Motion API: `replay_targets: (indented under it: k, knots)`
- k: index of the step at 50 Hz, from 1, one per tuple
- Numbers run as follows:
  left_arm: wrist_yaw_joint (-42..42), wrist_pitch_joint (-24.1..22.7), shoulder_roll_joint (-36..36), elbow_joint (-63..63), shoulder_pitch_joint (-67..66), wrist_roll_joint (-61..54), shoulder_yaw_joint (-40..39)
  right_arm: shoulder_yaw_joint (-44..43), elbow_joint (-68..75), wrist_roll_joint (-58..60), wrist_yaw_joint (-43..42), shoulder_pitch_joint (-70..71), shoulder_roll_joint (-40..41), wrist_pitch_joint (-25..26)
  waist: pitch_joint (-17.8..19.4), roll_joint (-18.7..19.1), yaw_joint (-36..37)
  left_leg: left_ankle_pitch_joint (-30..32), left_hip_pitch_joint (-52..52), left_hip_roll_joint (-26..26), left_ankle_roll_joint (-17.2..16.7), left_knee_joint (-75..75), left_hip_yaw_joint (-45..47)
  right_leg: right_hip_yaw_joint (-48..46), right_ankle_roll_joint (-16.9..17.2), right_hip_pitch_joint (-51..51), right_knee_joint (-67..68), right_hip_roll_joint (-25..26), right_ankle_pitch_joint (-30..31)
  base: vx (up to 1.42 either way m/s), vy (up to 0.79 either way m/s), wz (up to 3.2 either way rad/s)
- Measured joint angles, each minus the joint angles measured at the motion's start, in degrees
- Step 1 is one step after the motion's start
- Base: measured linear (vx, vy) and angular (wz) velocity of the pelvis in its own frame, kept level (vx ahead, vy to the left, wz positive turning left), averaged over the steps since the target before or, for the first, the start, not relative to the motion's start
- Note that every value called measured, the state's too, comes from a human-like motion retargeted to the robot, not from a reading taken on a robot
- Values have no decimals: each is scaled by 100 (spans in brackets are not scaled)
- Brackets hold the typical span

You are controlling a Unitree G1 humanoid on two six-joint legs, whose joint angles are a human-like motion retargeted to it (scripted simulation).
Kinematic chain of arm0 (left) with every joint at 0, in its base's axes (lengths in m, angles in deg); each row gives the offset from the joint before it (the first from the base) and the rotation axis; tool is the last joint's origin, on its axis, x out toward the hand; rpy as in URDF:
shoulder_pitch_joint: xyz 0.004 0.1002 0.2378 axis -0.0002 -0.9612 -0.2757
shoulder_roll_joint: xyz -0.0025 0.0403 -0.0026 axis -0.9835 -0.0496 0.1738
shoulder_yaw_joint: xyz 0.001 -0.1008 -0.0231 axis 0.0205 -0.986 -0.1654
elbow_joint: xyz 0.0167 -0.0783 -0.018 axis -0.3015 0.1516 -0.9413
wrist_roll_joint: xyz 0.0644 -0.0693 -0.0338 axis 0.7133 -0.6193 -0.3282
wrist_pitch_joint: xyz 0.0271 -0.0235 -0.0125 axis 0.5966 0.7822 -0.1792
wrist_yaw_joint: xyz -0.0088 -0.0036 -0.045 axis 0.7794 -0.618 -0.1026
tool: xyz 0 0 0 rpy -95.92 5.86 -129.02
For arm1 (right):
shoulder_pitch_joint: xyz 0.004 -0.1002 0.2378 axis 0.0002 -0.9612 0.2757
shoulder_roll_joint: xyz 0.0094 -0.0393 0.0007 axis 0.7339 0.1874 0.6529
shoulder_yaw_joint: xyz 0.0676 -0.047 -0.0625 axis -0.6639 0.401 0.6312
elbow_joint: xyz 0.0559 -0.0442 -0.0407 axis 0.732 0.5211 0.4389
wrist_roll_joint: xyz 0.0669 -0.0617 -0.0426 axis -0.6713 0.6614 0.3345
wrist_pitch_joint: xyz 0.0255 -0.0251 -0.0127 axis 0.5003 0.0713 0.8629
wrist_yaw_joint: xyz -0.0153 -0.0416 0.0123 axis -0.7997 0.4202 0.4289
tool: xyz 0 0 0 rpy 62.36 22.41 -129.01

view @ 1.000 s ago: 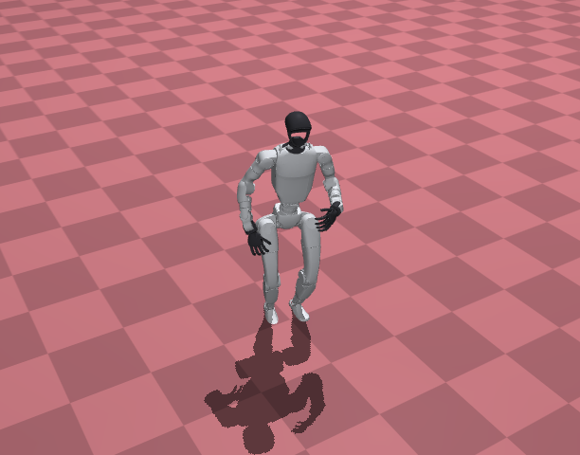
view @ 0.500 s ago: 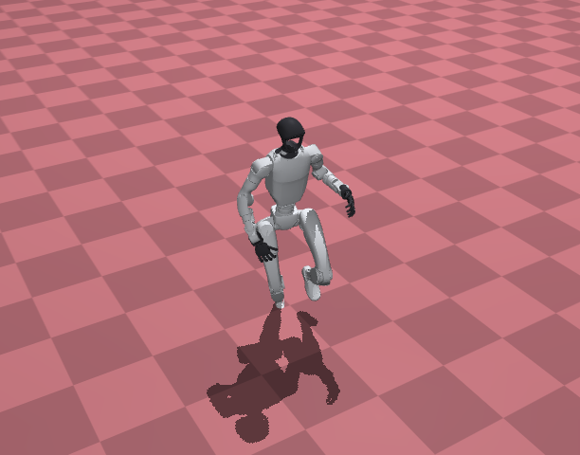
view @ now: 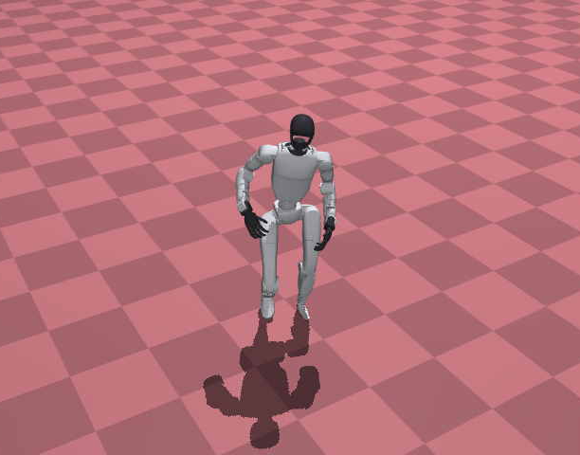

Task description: Dance

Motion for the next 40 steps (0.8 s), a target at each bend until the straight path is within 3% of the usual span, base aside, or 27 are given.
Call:
replay_targets:
  k: [6, 9, 13, 15, 17, 20, 23, 28, 30, 34, 38, 40]
  knots:
    - [289, -81, -21, 634, -621, -227, -263, -581, -1679, 184, -1061, 538, 48, -254, -437, -312, 274, 197, -1, -249, 41, -347, 397, -319, 135, 814, -1346, -380, -725, 12, -2, -5]
    - [293, -208, -121, 572, -732, -340, -301, -749, -2275, 297, -1579, 776, 18, -295, -473, -261, 567, 420, 369, -146, 20, -1026, 543, -509, 154, 1304, -2062, -183, -985, 12, 1, -39]
    - [197, -364, -149, 255, -822, -415, -266, -753, -2585, 209, -1867, 831, 123, -388, -613, -351, 698, 434, 191, -298, -7, -880, 754, -499, 192, 1530, -2507, -242, -1342, 1, 1, -1]
    - [106, -380, -191, -18, -731, -482, -309, -717, -2574, 66, -1929, 950, 221, -399, -506, -89, 1048, 480, 405, 31, -50, -1168, 741, -680, 102, 1935, -3200, 230, -1309, 3, -1, -64]
    - [78, -449, -125, -197, -716, -471, -314, -608, -2514, -50, -1919, 836, 357, -388, -497, -136, 1140, 446, 206, -67, -14, -827, 804, -621, 83, 1951, -3234, 132, -1462, -9, -2, 0]
    - [42, -522, -42, -497, -662, -452, -392, -454, -2298, -274, -1854, 678, 573, -335, -420, -122, 1342, 177, -250, -27, 83, 67, 844, -631, -12, 2055, -3410, 147, -1702, -9, -4, 6]
    - [-20, -574, 44, -790, -640, -469, -456, -289, -1999, -510, -1739, 537, 718, -293, -147, 37, 1684, -55, -1065, 349, 97, 1870, 854, -799, -240, 2245, -3536, 361, -1977, -8, -6, -37]
    - [-223, -656, 62, -1508, -607, -634, -425, -97, -1513, -962, -1514, 374, 461, -378, 518, 801, 2653, 190, -2657, 1448, -195, 5460, -69, -1121, -723, 2991, -4284, 1558, -1949, 0, -6, -95]
    - [-257, -771, 6, -1878, -625, -674, -395, 13, -1407, -1072, -1448, 136, 285, -412, 658, 879, 2847, 203, -2851, 1490, -226, 6179, -298, -1112, -783, 3041, -4226, 1724, -1991, 8, 0, -59]
    - [12, -986, -230, -2972, -304, -773, -415, -74, -1185, -1324, -1430, -480, 50, -556, 820, 566, 2548, -68, -1957, 1002, -346, 5151, -228, -964, -491, 2919, -3566, 1471, -1661, 12, 5, 10]
    - [320, -1112, -347, -3481, 100, -685, -427, -591, -1439, -1259, -1459, -975, -120, -655, 776, 121, 1449, -535, -751, 240, -271, 2676, -3, -890, -183, 1743, -1497, 269, -1339, 11, 4, 90]
    - [337, -1145, -477, -3457, 217, -663, -400, -924, -1706, -1190, -1626, -1027, -75, -688, 632, 29, 896, -122, -374, -85, -422, 1357, -161, -766, -48, 1261, -1400, -54, -1228, 16, -2, 134]
